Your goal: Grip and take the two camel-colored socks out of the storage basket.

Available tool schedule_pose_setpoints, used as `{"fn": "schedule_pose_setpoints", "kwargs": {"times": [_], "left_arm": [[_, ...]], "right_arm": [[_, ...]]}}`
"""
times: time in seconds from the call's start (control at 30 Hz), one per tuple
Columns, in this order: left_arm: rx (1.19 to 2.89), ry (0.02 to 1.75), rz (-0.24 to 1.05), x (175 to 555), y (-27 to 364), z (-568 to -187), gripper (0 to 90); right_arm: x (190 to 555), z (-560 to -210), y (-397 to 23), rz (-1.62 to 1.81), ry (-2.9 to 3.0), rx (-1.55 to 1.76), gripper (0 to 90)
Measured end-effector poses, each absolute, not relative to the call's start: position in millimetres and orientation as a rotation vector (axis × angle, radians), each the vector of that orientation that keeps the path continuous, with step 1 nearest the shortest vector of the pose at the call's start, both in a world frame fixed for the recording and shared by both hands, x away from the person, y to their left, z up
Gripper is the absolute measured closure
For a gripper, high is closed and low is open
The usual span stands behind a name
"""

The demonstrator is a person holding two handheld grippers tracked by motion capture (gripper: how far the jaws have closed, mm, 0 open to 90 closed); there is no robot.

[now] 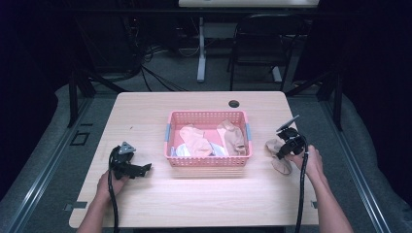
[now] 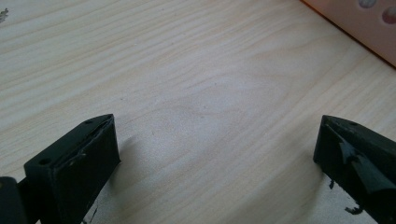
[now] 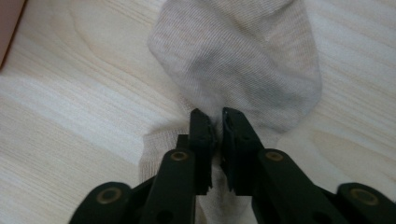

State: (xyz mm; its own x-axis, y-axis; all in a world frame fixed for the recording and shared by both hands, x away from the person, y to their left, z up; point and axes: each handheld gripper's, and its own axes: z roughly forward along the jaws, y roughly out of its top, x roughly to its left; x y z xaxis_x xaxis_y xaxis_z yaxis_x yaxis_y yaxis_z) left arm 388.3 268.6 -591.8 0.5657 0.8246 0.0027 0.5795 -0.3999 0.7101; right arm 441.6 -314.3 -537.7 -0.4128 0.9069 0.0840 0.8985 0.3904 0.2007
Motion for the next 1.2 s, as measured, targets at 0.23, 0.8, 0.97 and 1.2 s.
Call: {"fn": "schedule_pose_setpoints", "kwargs": {"times": [0.23, 0.8, 0.97, 1.2], "left_arm": [[2.127, 1.119, 0.469, 388.4, 268.6, -591.8, 0.0], [2.126, 1.119, 0.47, 388.3, 268.5, -591.8, 0.0], [2.126, 1.119, 0.469, 388.3, 268.5, -591.8, 0.0], [2.126, 1.119, 0.469, 388.3, 268.5, -591.8, 0.0]], "right_arm": [[440.0, -525.3, -319.5, 0.399, 2.544, 1.684, 42.6], [423.9, -470.2, -323.4, 0.483, 2.501, 1.635, 2.3], [423.8, -465.6, -319.5, 0.481, 2.519, 1.614, 0.6], [422.6, -456.6, -312.6, 0.493, 2.54, 1.566, 2.4]]}}
